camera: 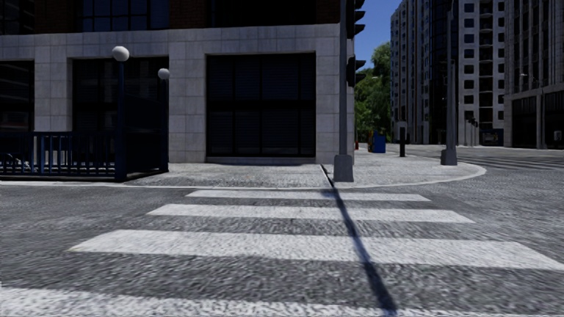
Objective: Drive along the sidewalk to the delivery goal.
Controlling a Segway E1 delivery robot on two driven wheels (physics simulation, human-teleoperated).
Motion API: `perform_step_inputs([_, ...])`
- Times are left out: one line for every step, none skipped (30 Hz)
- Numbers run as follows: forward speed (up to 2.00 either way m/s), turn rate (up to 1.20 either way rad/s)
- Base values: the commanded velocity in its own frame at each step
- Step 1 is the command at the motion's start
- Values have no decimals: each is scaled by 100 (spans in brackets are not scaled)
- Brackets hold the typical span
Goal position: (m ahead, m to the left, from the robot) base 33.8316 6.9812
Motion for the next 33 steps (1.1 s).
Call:
perform_step_inputs([200, 0])
perform_step_inputs([200, 0])
perform_step_inputs([200, 0])
perform_step_inputs([200, 0])
perform_step_inputs([200, 0])
perform_step_inputs([200, 0])
perform_step_inputs([200, 0])
perform_step_inputs([200, 0])
perform_step_inputs([200, 0])
perform_step_inputs([200, 0])
perform_step_inputs([200, 0])
perform_step_inputs([200, 0])
perform_step_inputs([200, 0])
perform_step_inputs([200, 0])
perform_step_inputs([200, 0])
perform_step_inputs([200, 0])
perform_step_inputs([200, -6])
perform_step_inputs([200, -10])
perform_step_inputs([200, -12])
perform_step_inputs([200, -12])
perform_step_inputs([200, -12])
perform_step_inputs([200, -12])
perform_step_inputs([200, -12])
perform_step_inputs([200, -12])
perform_step_inputs([200, -12])
perform_step_inputs([200, -12])
perform_step_inputs([200, -12])
perform_step_inputs([200, -12])
perform_step_inputs([200, -12])
perform_step_inputs([200, -12])
perform_step_inputs([200, -12])
perform_step_inputs([200, -10])
perform_step_inputs([200, 0])
